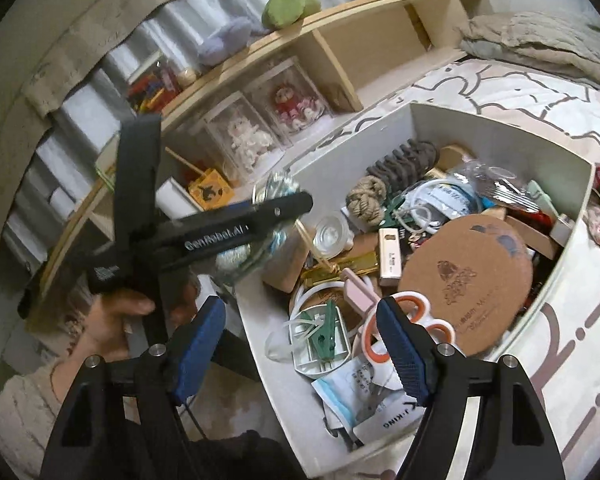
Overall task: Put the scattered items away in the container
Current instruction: 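Lower the floral pouch into the box with the left tool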
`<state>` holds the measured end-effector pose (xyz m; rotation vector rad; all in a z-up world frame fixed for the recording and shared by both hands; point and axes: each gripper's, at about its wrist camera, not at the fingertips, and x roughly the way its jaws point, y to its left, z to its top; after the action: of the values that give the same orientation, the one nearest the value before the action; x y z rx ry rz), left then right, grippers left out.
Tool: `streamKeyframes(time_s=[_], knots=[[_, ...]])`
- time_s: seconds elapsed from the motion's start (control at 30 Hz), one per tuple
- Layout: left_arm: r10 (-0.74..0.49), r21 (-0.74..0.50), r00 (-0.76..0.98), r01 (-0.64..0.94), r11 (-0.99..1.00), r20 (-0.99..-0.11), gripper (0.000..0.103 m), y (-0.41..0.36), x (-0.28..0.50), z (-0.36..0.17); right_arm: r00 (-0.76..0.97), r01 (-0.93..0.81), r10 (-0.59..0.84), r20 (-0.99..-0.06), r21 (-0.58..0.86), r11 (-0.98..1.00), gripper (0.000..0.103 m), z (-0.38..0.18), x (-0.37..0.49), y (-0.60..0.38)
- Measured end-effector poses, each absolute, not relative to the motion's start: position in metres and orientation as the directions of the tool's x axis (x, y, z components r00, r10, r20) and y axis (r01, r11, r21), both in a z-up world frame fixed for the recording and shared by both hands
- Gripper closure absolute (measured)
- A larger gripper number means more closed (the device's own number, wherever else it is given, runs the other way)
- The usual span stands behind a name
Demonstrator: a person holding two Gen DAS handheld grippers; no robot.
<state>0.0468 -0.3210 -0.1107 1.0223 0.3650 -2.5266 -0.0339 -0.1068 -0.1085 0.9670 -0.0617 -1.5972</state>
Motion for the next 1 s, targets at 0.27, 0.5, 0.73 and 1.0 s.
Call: streamKeyframes(time_s=[0.27,0.5,0.73,1.0], knots=[[-0.215,-0.103,-0.634,0.425,-0.899,-0.743,0.021,-0.317,0.037,-0.124,0.022,0.784,-0.857,-0.514,0.541,-0.305,0.025,-0.103,-0.037,-0.09],[-0.2,-0.144,-0.671,0.42,-0.896,-0.714,0.013,-0.317,0.04,-0.112,-0.002,0.782,-0.863,-0.505,0.537,-0.316,0.025,-0.102,-0.04,-0.083],[-0.19,-0.146,-0.644,0.431,-0.891,-0.741,0.013,-0.322,0.042,-0.114,-0.008,0.777,-0.864,-0.503,0.541,-0.322,0.025,-0.103,-0.042,-0.08],[-0.298,0.011,-0.565,0.455,-0.891,-0.769,0.013,-0.327,0.051,-0.098,-0.014,0.771,-0.864,-0.503,0.545,-0.33,0.025,-0.103,-0.045,-0.077]])
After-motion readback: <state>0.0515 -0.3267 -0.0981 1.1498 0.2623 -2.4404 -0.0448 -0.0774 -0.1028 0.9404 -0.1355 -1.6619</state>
